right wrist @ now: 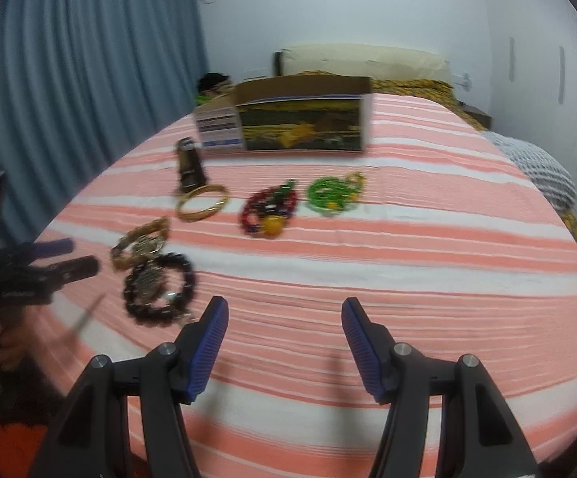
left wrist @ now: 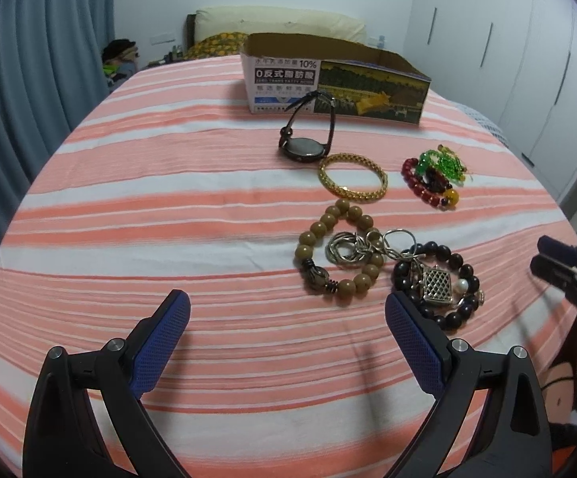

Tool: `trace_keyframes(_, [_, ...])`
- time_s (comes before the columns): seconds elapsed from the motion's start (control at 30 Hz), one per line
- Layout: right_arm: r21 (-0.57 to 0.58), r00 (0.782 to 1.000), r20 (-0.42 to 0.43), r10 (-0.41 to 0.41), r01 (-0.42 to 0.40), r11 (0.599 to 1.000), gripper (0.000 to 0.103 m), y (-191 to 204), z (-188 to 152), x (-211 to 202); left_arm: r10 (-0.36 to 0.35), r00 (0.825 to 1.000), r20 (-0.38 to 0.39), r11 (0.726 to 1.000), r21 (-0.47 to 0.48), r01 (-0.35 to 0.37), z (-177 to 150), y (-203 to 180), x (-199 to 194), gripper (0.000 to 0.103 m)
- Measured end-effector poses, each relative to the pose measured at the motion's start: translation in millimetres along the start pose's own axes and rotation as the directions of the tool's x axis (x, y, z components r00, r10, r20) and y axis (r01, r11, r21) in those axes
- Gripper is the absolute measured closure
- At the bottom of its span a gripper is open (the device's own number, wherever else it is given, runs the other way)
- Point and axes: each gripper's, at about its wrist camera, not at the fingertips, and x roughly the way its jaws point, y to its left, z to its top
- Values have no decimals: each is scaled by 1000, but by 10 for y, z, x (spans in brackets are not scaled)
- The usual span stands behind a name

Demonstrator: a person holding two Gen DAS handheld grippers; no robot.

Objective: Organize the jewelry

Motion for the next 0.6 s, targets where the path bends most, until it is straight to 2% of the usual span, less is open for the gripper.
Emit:
trace_keyframes(0.17, [-34,1000,-3,-16,16,999,42,78,19,54,9,1000,1,1000,-5,-9,-9,10,9,4])
trace_keyframes(0.43, [66,993,-77,-87,92,994,42,-361,221,223,16,1000,-7,1000,-21,-16,-5,52,38,4])
trace_keyframes(0.53, [104,996,-68,-60,67,992,42,-394,220,198,7,1000,3,999,-39,-7,3,81,5,4])
trace_keyframes(0.6, [81,998,-56,-21,26,996,42,-292,232,191,7,1000,6,999,-47,-7,18,93,3,4])
